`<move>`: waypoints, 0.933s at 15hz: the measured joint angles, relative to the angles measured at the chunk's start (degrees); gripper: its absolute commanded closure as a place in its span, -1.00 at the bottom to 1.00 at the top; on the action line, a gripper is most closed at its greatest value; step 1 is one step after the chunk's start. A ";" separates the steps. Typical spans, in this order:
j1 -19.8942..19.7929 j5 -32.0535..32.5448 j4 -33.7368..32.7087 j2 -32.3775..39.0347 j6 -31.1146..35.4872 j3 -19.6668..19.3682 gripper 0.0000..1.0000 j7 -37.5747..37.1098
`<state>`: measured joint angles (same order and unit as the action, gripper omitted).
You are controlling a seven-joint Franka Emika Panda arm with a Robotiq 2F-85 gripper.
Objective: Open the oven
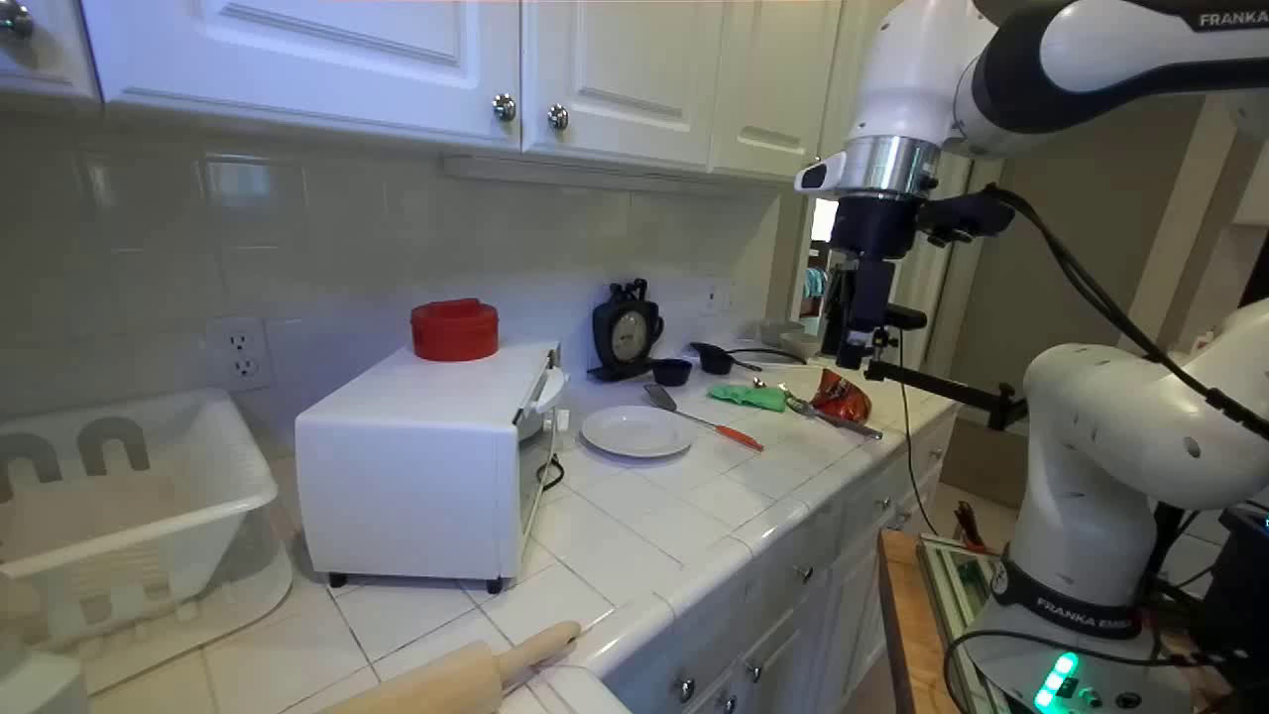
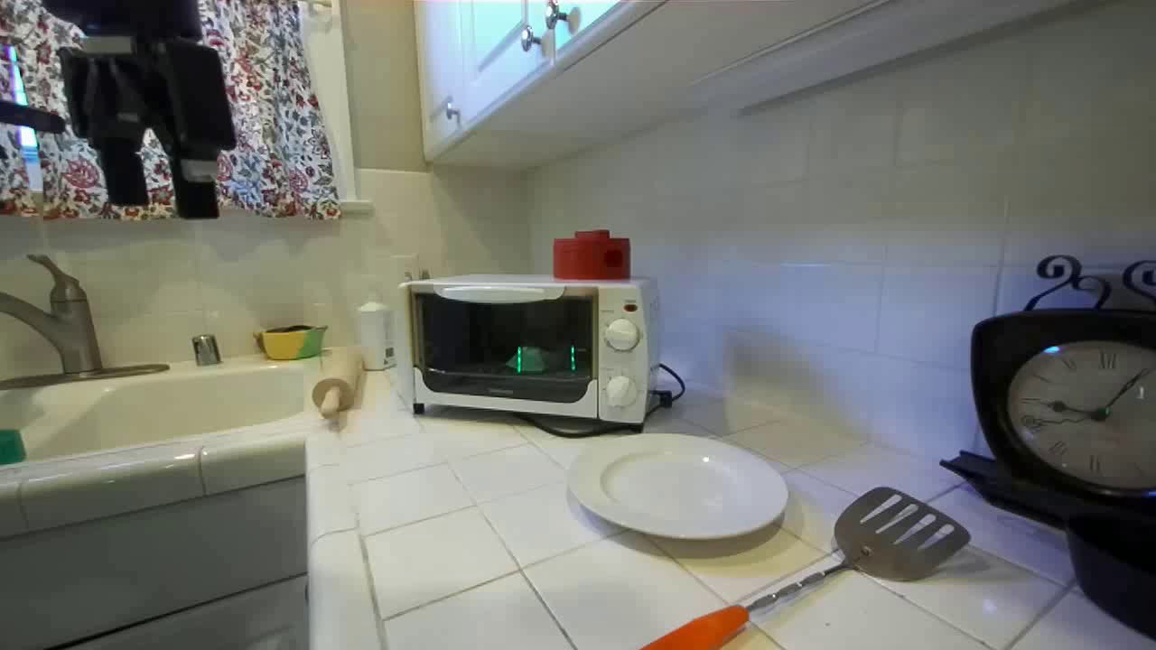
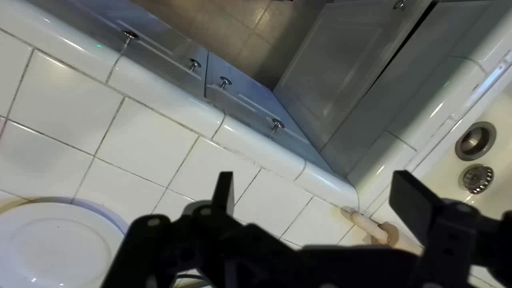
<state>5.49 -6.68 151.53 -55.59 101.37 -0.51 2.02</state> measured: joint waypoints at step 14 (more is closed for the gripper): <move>-3.31 -2.73 -0.24 6.45 18.77 0.57 -1.00 -8.89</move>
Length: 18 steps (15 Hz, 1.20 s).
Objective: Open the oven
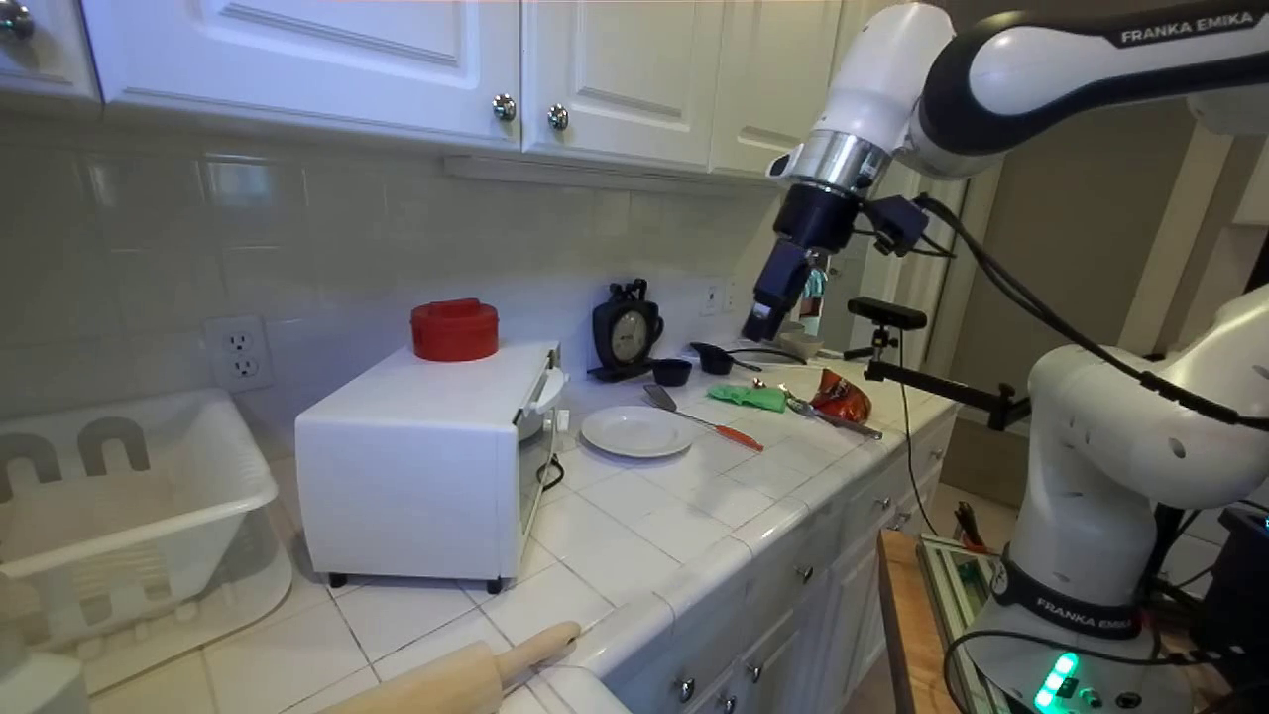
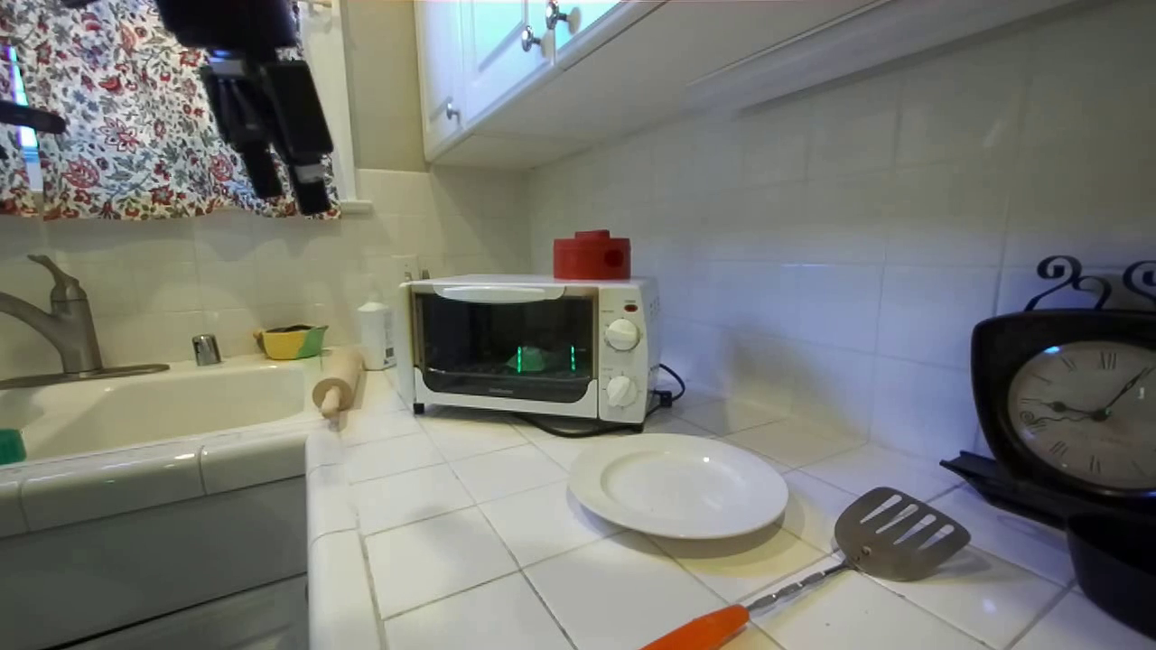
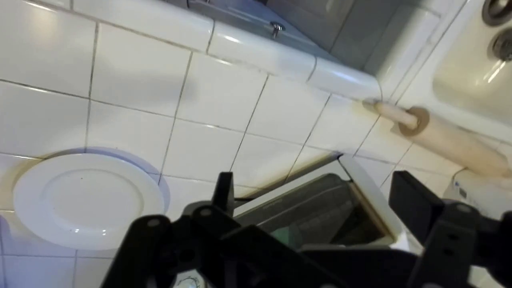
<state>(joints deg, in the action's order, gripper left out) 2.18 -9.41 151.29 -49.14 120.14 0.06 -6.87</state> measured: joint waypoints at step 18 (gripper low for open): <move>-14.67 11.07 -11.37 26.35 24.75 11.98 -1.00 -28.57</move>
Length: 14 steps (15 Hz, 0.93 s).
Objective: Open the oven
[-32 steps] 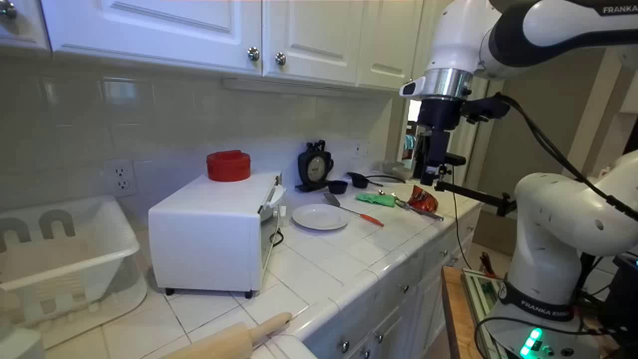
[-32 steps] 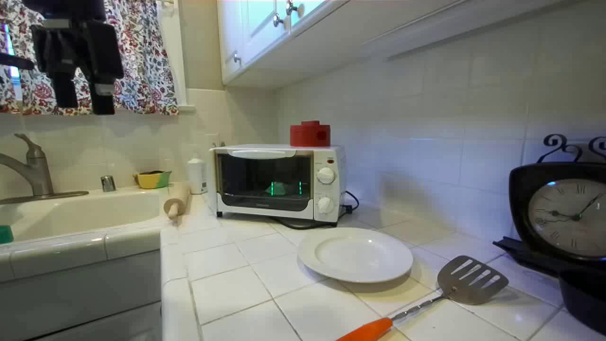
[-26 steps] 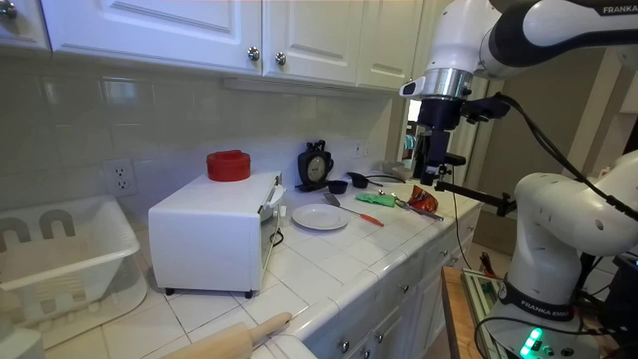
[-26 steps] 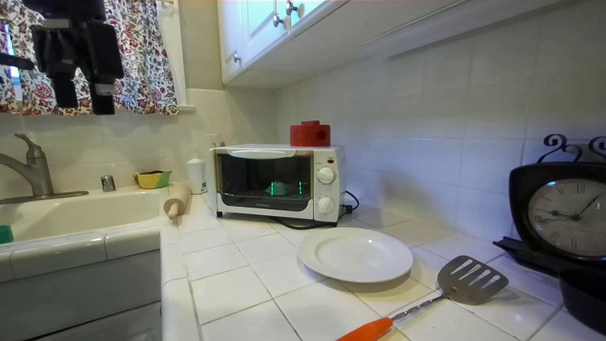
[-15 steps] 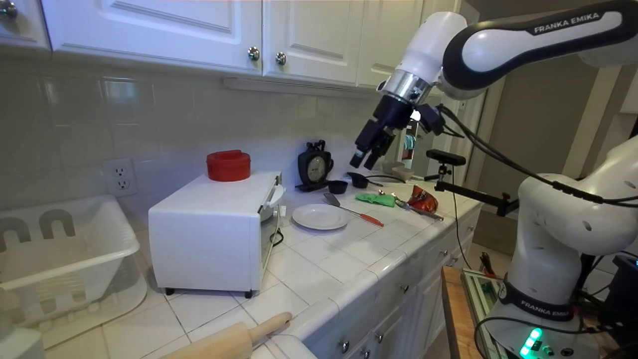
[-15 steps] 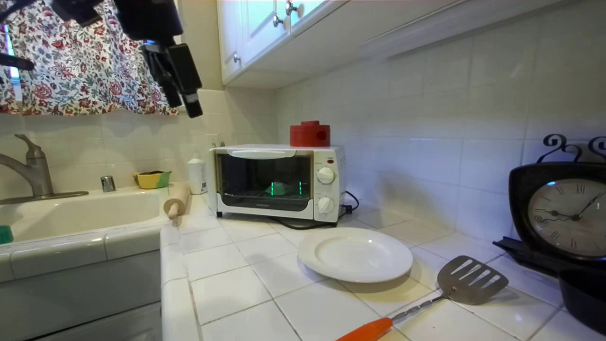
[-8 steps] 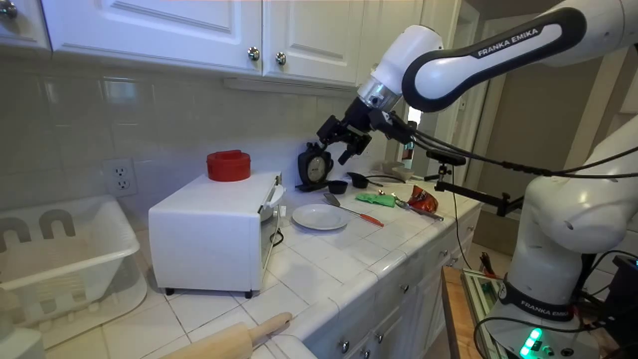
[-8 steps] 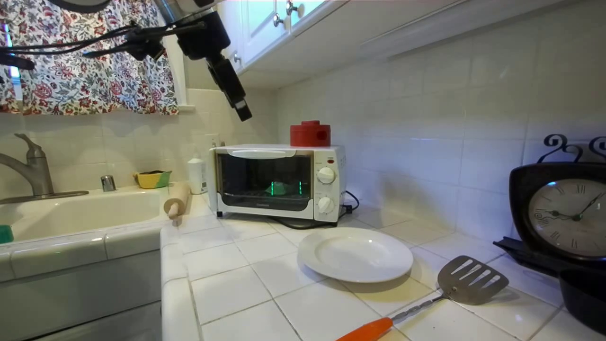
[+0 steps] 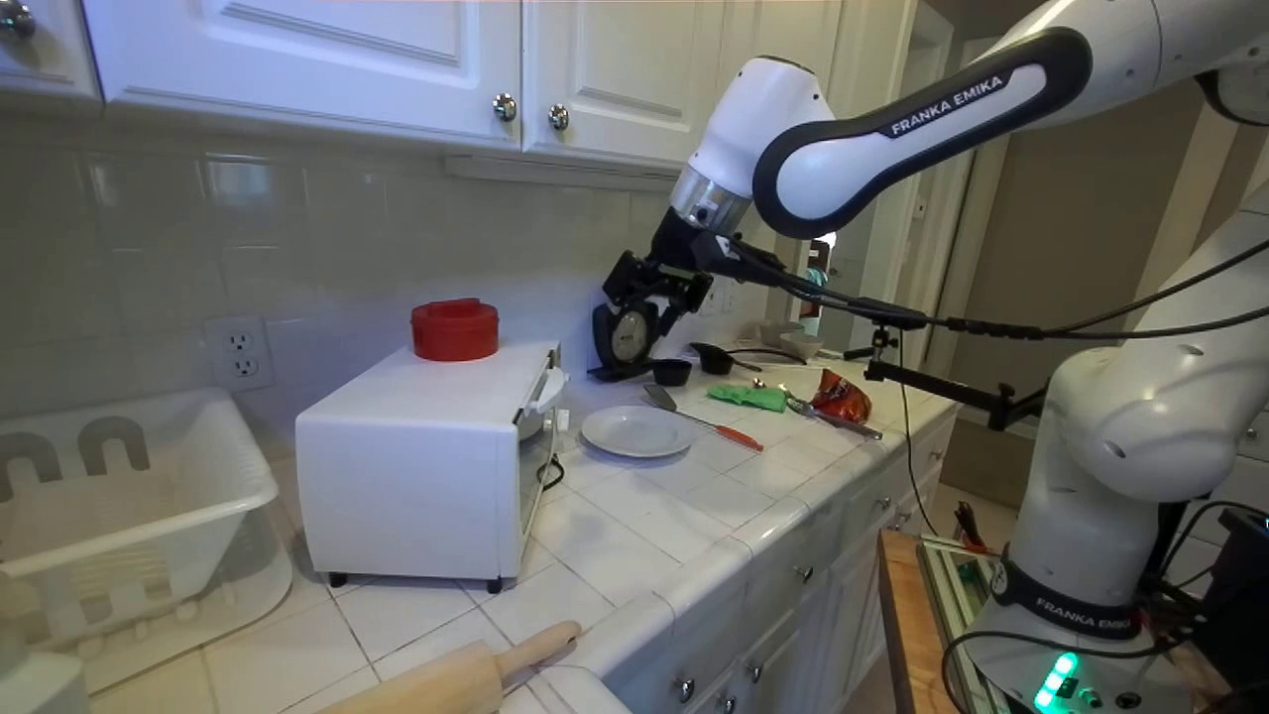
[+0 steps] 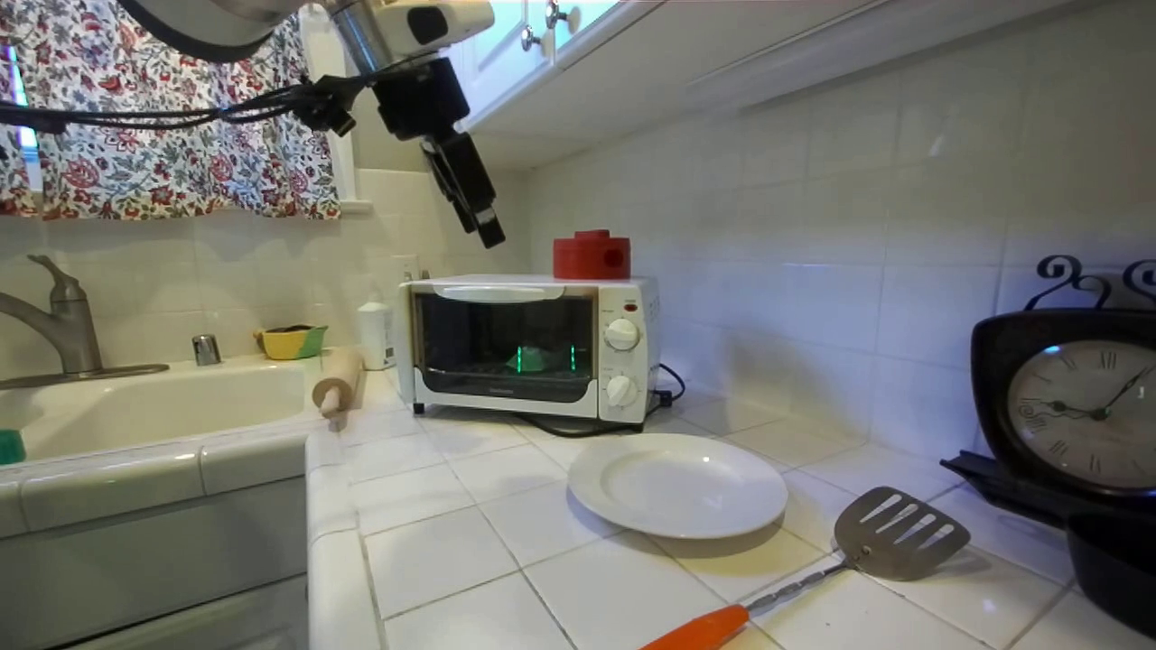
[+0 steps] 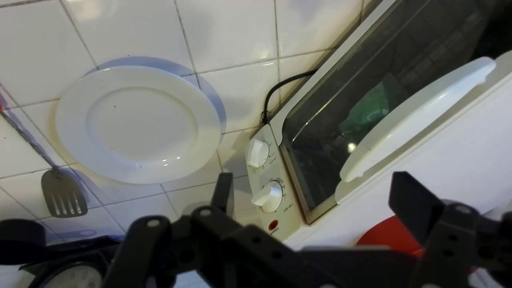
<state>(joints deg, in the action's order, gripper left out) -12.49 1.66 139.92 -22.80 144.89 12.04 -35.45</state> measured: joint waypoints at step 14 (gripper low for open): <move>10.91 -2.23 -3.96 6.92 5.52 -8.22 -1.00 23.42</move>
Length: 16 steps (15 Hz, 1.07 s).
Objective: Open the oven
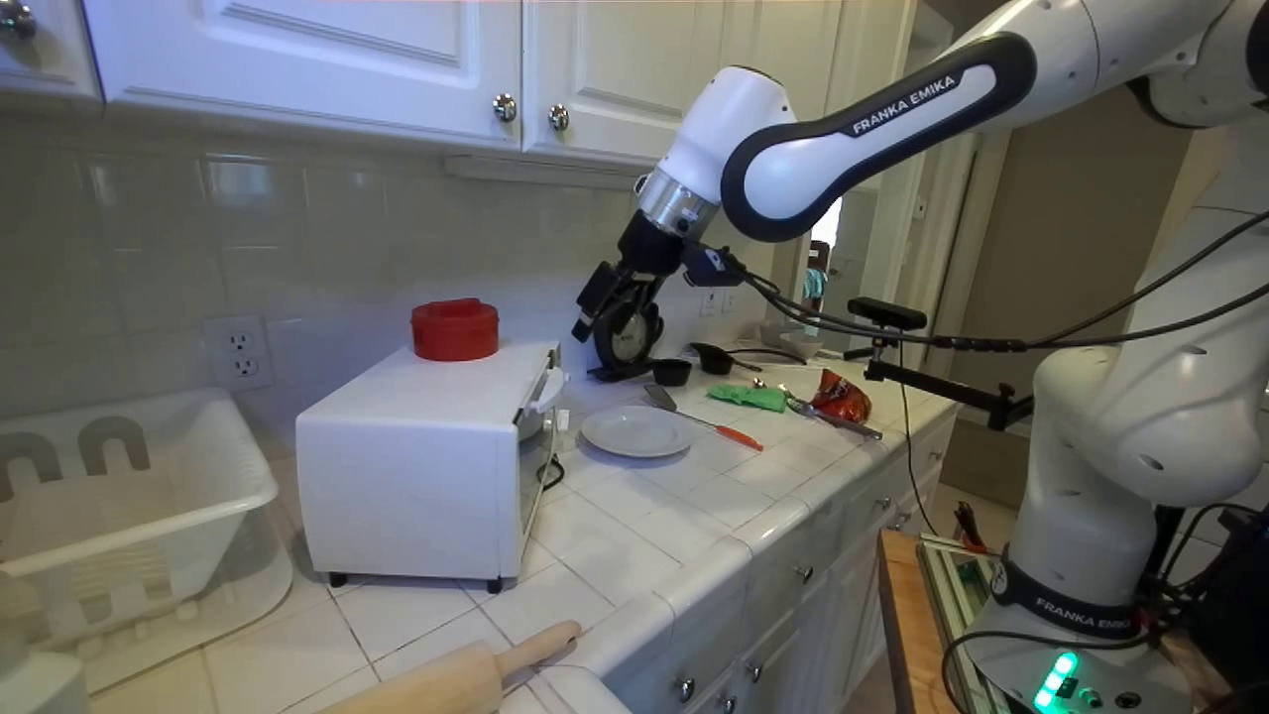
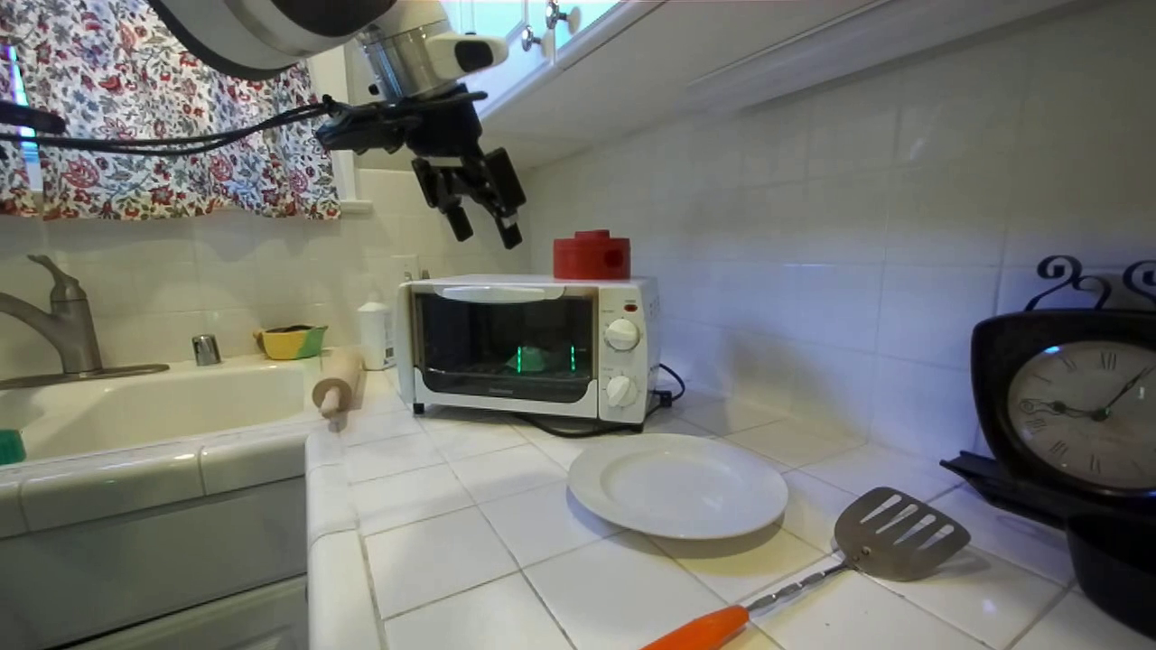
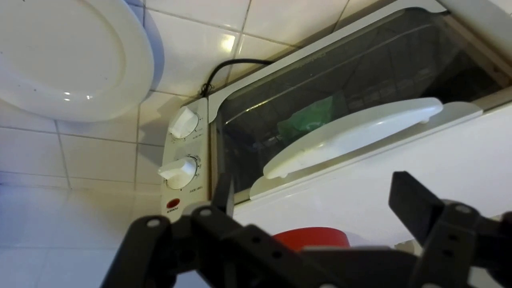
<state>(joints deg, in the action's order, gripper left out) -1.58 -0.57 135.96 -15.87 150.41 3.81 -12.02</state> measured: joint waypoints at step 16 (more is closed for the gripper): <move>3.50 -3.60 -2.71 7.48 5.23 -2.04 0.40 15.53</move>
<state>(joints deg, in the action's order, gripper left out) 1.92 -4.17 133.25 -8.39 155.65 1.78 3.50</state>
